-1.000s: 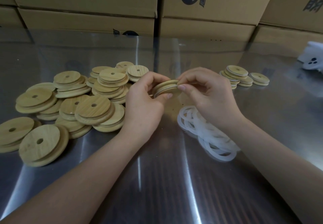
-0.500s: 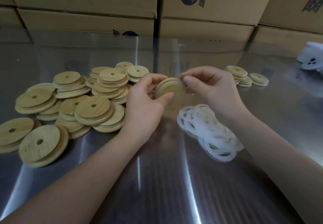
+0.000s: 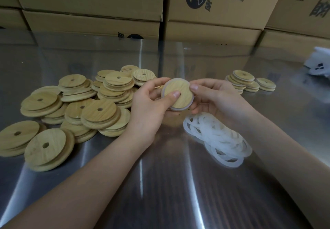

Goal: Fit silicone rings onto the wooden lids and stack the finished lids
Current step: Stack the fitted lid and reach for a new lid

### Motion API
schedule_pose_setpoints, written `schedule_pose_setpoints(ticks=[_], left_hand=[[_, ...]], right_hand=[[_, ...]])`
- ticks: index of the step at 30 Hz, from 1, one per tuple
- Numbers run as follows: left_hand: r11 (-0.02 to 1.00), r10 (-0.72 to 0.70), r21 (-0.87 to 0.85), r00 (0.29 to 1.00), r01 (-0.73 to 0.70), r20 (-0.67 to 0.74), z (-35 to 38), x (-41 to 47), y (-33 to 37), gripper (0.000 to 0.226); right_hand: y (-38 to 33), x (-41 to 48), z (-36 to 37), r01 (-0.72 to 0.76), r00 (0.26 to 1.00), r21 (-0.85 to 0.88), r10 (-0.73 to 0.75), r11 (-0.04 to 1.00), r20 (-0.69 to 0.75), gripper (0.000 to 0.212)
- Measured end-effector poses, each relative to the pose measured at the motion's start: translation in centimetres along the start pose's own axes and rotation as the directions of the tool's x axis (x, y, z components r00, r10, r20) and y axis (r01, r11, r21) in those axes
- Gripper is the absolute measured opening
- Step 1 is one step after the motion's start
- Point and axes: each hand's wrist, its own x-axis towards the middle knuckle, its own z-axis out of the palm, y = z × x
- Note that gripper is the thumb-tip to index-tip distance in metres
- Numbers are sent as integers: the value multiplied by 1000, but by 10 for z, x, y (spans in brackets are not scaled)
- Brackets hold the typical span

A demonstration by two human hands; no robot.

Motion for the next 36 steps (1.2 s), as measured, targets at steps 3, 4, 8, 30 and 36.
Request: schedule_pose_setpoints(ticks=[3,4,8,30,36], left_hand=[[1000,-15,7,1000,14,6,0,0,0,31],[1000,-16,13,1000,16,7,0,0,0,31],[999,-22,26,1000,22,6,1,0,-1,33],[931,-4,364,998,-21,66,6,-6,-2,22],[924,2,381,998,-27,67,5,-6,-2,23]], right_hand=[[1,0,0,-11,1000,-17,11,1000,-11,20],[1,1,0,-9,1000,-23,9,1000,-21,18],[0,2,-1,6,998,-8,-6,1000,-65,18],[17,24,-84,-291,750,-244,63,925,-659,24],[15,24,-93,-396,807,-594,-43,700,-589,15]])
